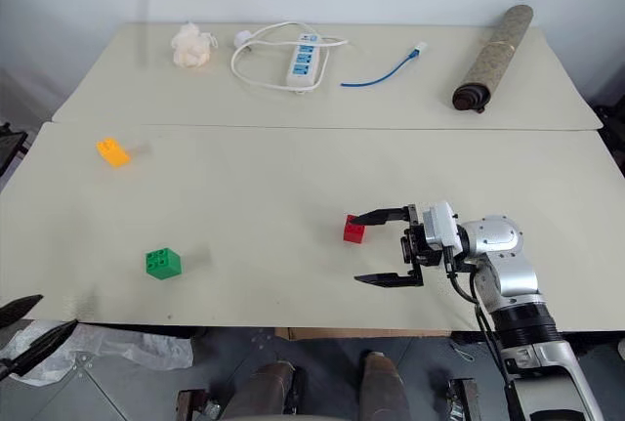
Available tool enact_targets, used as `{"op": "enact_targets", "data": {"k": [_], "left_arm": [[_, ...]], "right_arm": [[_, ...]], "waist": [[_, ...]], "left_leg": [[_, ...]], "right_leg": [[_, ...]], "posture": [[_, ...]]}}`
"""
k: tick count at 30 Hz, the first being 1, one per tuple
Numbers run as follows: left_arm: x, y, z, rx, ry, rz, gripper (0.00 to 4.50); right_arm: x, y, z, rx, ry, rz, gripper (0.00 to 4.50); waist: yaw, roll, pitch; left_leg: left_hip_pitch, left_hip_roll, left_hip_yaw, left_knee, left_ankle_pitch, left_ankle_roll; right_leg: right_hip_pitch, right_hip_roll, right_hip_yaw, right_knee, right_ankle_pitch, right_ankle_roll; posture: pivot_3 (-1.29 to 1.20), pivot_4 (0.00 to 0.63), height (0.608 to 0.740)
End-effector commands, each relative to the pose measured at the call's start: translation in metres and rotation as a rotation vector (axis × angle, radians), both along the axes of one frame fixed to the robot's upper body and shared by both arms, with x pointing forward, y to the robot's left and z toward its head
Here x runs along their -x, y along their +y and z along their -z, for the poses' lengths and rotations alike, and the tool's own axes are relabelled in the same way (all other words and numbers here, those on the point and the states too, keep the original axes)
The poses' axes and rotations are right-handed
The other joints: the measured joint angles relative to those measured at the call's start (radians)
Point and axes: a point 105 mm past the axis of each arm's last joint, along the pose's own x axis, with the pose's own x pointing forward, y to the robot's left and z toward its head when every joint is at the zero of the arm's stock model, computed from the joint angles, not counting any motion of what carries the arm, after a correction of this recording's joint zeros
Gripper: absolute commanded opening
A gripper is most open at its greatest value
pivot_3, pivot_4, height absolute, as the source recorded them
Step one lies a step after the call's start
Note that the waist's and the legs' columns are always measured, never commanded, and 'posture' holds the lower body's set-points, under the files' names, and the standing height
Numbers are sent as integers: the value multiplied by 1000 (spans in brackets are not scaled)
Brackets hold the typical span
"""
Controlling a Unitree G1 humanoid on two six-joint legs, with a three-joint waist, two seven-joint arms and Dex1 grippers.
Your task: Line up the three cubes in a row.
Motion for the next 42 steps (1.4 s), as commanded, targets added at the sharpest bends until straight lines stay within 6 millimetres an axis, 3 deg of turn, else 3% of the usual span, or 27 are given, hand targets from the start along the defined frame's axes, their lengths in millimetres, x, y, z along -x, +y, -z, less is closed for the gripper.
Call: {"op": "enact_targets", "data": {"k": [1, 5, 10, 16, 19, 25, 27, 33, 38, 42], "left_arm": [[-19, -30, -10, -22, -67, 131, 4500], [-45, -53, -6, -57, -74, 251, 4500], [-68, -63, 3, -104, -45, 322, 4500], [-74, -70, 4, -68, -34, 393, 4500], [-76, -66, 1, -87, -24, 402, 3899], [-80, -67, -14, -100, -15, 477, 2122], [-89, -78, -26, -103, -27, 543, 1558], [-121, -137, -61, -149, -150, 795, 1558], [-156, -193, -58, -186, -156, 1008, 1558], [-179, -217, -45, -183, -120, 1067, 1558]], "right_arm": [[3, -10, -5, 25, -36, -36, 4490], [2, -14, -4, 50, -18, -29, 4490], [6, -15, -5, 62, 0, -35, 4490], [10, -19, -3, 70, 6, -12, 4490], [13, -21, 0, 75, 12, 10, 4500], [14, -25, 2, 79, 16, 40, 4500], [14, -28, 3, 86, 18, 61, 4500], [11, -46, 3, 97, 27, 146, 4500], [10, -58, 5, 102, 25, 216, 4500], [15, -55, 4, 84, 18, 228, 4500]], "waist": [[-1, 0, 0], [-9, 0, 0], [-16, 0, 0], [-11, 0, 0], [-11, 0, 0], [-10, 0, 0], [-9, 0, 0], [8, 0, 0], [14, 1, 0], [8, 0, 0]], "left_leg": [[0, 0, 0, 0, 0, 0], [0, 0, 0, 0, 0, -1], [0, 1, 2, 0, 0, -1], [0, 2, 3, 0, 0, -1], [0, 2, 3, 0, 0, -1], [0, 1, 3, 1, 0, -1], [0, 2, 3, 0, 0, -1], [-2, 0, 1, 6, 0, 0], [-2, 0, 2, 9, -1, 0], [-4, -1, 4, 13, -1, 1]], "right_leg": [[0, 0, 0, 0, 0, 0], [-1, 1, 0, 1, 0, 0], [-3, 2, -3, 5, 0, -1], [-3, 2, -4, 6, 0, -1], [-3, 2, -4, 6, 0, -1], [-3, 2, -3, 5, 0, -1], [-3, 2, -3, 5, 0, -1], [-2, 2, -5, 7, 0, -1], [-2, 4, -8, 10, 0, 0], [-3, 8, -7, 11, 1, 2]], "posture": [[0, 150, 740], [0, 150, 740], [0, 150, 740], [0, 150, 740], [0, 150, 740], [0, 150, 740], [0, 150, 740], [0, 150, 740], [0, 150, 740], [0, 150, 740]]}}
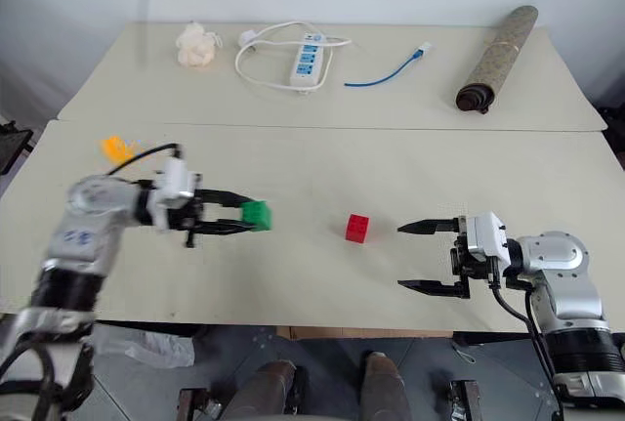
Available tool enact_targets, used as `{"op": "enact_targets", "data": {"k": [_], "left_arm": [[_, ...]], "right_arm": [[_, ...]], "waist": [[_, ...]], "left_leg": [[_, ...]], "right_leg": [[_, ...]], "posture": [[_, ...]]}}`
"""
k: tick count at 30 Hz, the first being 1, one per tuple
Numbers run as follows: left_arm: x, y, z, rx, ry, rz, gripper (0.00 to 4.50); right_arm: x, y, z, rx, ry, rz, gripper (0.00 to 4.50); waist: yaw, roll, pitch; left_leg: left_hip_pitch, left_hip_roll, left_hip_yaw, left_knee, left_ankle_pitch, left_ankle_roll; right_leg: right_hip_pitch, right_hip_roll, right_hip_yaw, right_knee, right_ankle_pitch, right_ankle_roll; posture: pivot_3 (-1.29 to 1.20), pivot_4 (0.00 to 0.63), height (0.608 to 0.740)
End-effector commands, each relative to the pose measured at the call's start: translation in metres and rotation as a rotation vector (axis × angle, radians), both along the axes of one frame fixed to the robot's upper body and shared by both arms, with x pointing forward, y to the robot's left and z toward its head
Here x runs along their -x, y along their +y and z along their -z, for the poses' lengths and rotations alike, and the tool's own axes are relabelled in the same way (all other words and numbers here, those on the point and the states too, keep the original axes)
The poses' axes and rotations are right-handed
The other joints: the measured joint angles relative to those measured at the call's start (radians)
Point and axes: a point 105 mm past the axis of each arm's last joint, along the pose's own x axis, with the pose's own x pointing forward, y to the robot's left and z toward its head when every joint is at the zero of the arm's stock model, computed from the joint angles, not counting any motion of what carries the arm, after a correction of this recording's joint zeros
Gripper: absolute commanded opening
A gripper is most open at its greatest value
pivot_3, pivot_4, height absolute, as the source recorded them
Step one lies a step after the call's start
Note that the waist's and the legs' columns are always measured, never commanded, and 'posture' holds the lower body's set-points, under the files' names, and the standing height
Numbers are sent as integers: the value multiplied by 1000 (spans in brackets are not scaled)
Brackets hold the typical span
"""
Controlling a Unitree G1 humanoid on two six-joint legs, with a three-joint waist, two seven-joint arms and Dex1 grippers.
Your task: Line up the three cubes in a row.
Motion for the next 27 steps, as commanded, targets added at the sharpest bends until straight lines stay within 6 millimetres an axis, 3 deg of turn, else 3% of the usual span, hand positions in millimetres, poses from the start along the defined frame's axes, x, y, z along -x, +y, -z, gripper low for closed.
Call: {"op": "enact_targets", "data": {"k": [1, 7, 15, 20, 24, 27], "left_arm": [[-14, -6, 10, -30, 15, 12, 1558], [-32, -21, 16, -26, 28, -1, 1558], [-27, -26, 21, -39, 62, 63, 1558], [-29, -24, 20, -29, 66, 39, 3122], [-27, -19, 8, 36, 26, 27, 4335], [-23, -3, 0, 85, 0, -11, 4455]], "right_arm": [[5, 1, -9, -19, -42, 13, 4500], [15, 4, -7, -34, -37, 33, 4500], [19, 11, -3, -55, -29, 52, 4500], [16, 15, -3, -63, -37, 44, 4500], [14, 18, -3, -70, -37, 33, 4500], [13, 21, -3, -77, -37, 19, 4500]], "waist": [[-6, 0, 0], [-2, -1, 1], [3, -1, 1], [3, -1, 1], [3, -1, 1], [1, -1, 1]], "left_leg": [[0, 0, 0, 0, 0, 0], [0, 0, 1, 1, 0, 0], [-1, -1, 1, 2, 0, 1], [-1, 0, 1, 2, 0, 1], [-1, 0, 1, 2, 0, 1], [-1, 0, 1, 2, 0, 1]], "right_leg": [[0, 0, 0, 1, 0, 0], [-1, 0, 1, 2, 0, 0], [-1, 0, 2, 2, 1, 1], [-1, 0, 2, 2, 1, 1], [-1, 0, 2, 2, 1, 1], [-1, 0, 2, 2, 1, 1]], "posture": [[0, 150, 740], [0, 150, 740], [0, 150, 740], [0, 150, 740], [0, 150, 740], [0, 150, 740]]}}
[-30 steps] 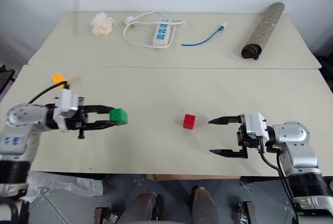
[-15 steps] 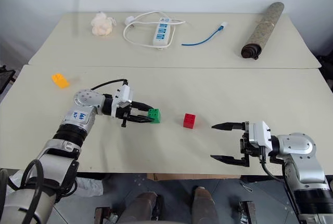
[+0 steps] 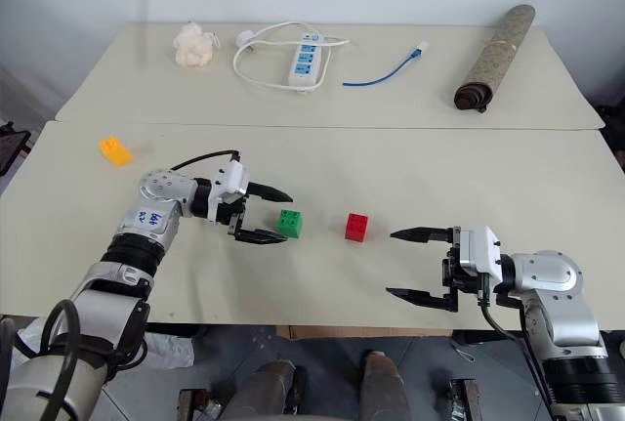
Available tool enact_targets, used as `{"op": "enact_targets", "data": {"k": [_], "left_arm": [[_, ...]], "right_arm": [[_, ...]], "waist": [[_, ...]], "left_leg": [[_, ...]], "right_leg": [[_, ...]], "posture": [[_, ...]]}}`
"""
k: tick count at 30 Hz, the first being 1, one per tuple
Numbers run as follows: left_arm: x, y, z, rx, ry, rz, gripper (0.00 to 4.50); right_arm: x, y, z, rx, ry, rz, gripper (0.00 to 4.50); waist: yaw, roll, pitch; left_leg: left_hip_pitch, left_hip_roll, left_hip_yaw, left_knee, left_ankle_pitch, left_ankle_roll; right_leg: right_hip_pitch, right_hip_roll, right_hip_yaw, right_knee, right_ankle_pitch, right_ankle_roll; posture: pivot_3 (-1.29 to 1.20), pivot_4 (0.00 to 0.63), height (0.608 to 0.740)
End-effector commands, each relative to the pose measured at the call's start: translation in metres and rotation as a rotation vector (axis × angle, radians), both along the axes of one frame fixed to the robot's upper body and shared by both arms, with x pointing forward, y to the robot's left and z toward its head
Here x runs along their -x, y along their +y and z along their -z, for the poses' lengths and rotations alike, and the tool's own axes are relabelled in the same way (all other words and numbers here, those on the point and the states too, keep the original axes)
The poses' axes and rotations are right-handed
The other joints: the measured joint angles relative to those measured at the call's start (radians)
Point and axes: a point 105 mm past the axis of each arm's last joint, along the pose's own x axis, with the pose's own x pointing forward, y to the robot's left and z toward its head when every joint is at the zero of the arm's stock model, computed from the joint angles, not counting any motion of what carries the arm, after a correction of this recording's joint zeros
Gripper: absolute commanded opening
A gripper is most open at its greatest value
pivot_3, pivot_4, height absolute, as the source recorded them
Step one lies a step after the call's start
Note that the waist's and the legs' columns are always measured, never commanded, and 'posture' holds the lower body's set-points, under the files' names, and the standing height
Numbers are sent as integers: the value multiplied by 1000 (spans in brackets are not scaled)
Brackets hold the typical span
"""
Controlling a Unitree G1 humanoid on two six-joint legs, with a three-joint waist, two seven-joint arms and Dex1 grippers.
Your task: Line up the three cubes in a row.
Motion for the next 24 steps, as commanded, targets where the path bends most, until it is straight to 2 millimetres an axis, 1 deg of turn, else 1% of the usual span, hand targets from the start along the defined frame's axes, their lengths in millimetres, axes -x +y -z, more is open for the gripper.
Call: {"op": "enact_targets", "data": {"k": [1, 6, 11, 15, 17, 18, 22, 24], "left_arm": [[4, 23, -19, 85, -65, -58, 4455], [15, 57, -31, 190, -83, -182, 4455], [22, 98, -39, 302, -96, -419, 4455], [29, 132, -38, 384, -106, -622, 4455], [32, 141, -38, 402, -111, -676, 4455], [35, 150, -38, 424, -127, -731, 4455], [63, 194, -36, 553, -192, -1021, 4455], [82, 217, -33, 585, -274, -1215, 4455]], "right_arm": [[-1, 4, -5, -15, -29, -17, 4500], [-3, 8, -7, -49, -19, -17, 4500], [-8, 14, -7, -81, -8, -11, 4500], [-14, 20, -14, -136, -15, 1, 4500], [-16, 22, -16, -157, -18, 7, 4500], [-18, 23, -18, -173, -21, 11, 4500], [-25, 30, -26, -247, -21, 31, 4500], [-28, 36, -30, -273, -44, 31, 4500]], "waist": [[-5, 0, 0], [-12, 0, 0], [-10, 0, 0], [-12, 0, 0], [-11, 0, 0], [-9, 0, 0], [-21, 0, 0], [-25, 0, 0]], "left_leg": [[0, 0, 0, 0, 0, 0], [0, 1, 0, 0, 0, 0], [0, 1, -1, 0, 0, 0], [0, 1, -1, 0, 0, -1], [0, 1, -1, 0, 0, -1], [0, 1, -1, 0, 0, -1], [1, 1, -1, -1, -1, -1], [1, 2, -1, -2, -1, -1]], "right_leg": [[0, 0, 0, 0, 0, 0], [-1, -1, 0, 0, 0, 0], [0, -4, 1, 0, 0, 0], [0, -4, 1, 0, 0, 0], [0, -4, 1, 0, 0, 0], [0, -4, 1, 0, 0, 0], [0, -5, 3, -1, 0, 0], [0, -5, 4, -1, 0, -1]], "posture": [[0, 150, 740], [0, 150, 740], [0, 150, 740], [0, 150, 740], [0, 150, 740], [0, 150, 740], [0, 150, 740], [0, 150, 740]]}}
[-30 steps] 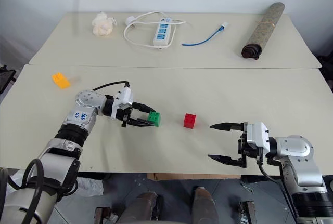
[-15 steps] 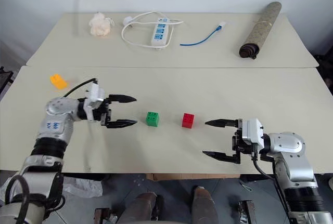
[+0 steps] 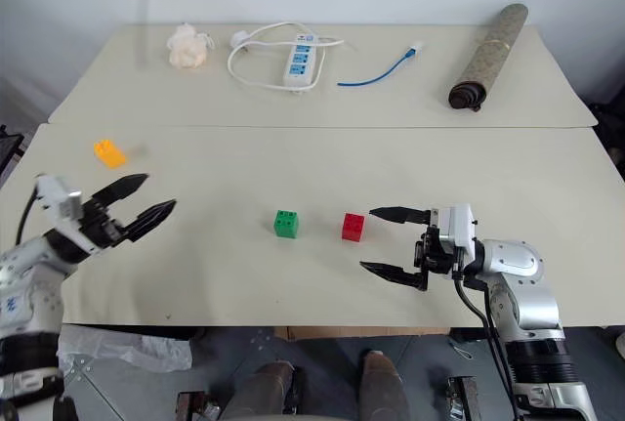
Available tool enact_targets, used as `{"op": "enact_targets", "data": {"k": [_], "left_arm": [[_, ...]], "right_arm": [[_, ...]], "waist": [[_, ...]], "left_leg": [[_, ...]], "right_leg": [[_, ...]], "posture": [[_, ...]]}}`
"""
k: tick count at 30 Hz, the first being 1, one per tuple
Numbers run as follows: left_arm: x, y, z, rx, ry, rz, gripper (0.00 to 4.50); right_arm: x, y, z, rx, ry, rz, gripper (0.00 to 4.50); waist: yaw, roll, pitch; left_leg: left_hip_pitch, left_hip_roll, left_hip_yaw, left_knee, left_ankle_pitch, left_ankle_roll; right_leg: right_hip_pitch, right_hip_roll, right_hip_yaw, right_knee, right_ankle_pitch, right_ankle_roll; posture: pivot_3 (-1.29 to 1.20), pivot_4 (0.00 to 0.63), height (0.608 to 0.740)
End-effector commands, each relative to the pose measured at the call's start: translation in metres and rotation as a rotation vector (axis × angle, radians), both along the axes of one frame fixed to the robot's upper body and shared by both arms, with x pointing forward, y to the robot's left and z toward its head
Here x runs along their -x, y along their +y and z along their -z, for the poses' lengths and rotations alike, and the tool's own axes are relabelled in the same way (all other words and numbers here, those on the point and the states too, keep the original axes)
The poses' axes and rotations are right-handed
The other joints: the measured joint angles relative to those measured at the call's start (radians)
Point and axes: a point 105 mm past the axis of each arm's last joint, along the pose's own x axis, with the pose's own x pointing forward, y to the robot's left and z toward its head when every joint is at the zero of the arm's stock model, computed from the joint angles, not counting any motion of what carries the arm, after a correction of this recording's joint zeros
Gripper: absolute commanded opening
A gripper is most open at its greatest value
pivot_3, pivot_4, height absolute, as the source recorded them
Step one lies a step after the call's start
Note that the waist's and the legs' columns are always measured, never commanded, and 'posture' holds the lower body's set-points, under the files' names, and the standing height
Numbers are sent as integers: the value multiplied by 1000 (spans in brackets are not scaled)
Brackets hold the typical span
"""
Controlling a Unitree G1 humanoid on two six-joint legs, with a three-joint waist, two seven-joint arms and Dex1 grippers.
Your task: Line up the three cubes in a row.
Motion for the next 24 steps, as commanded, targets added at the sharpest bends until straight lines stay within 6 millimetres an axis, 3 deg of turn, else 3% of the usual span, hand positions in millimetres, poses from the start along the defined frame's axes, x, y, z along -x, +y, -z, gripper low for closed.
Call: {"op": "enact_targets", "data": {"k": [1, 5, 10, 14, 18, 24], "left_arm": [[32, 44, -14, -8, -124, -378, 4455], [62, 73, -2, 60, -101, -656, 4455], [98, 81, 19, 129, -39, -851, 4455], [108, 76, 38, 170, 48, -940, 4455], [96, 73, 38, 203, 39, -935, 4455], [23, 68, 16, 220, 55, -902, 4455]], "right_arm": [[-3, 7, -14, -67, -62, 12, 4500], [-3, 17, -20, -109, -81, 5, 4500], [-4, 23, -27, -140, -89, -12, 4500], [-9, 21, -33, -159, -110, 16, 4500], [-14, 16, -38, -182, -129, 74, 4500], [-12, 19, -40, -160, -132, 58, 4500]], "waist": [[-5, 0, 0], [3, -1, 0], [15, -2, -1], [16, -2, -1], [24, -3, -2], [24, -6, -4]], "left_leg": [[0, 1, 0, 0, 0, 0], [0, 1, 0, 0, 0, -1], [2, 0, 0, 0, -1, 0], [2, 0, 0, 0, -1, 0], [2, 1, 0, 0, -1, 0], [2, -1, -2, 0, -1, -1]], "right_leg": [[0, 0, 0, -1, 0, 0], [1, 1, 0, -4, 0, 0], [3, 0, 3, -5, 0, 0], [2, 0, 4, -5, 0, 0], [3, 1, 4, -5, -1, -1], [3, 2, 2, -4, -1, -1]], "posture": [[0, 150, 740], [0, 150, 740], [0, 150, 740], [0, 150, 740], [0, 150, 740], [0, 150, 740]]}}
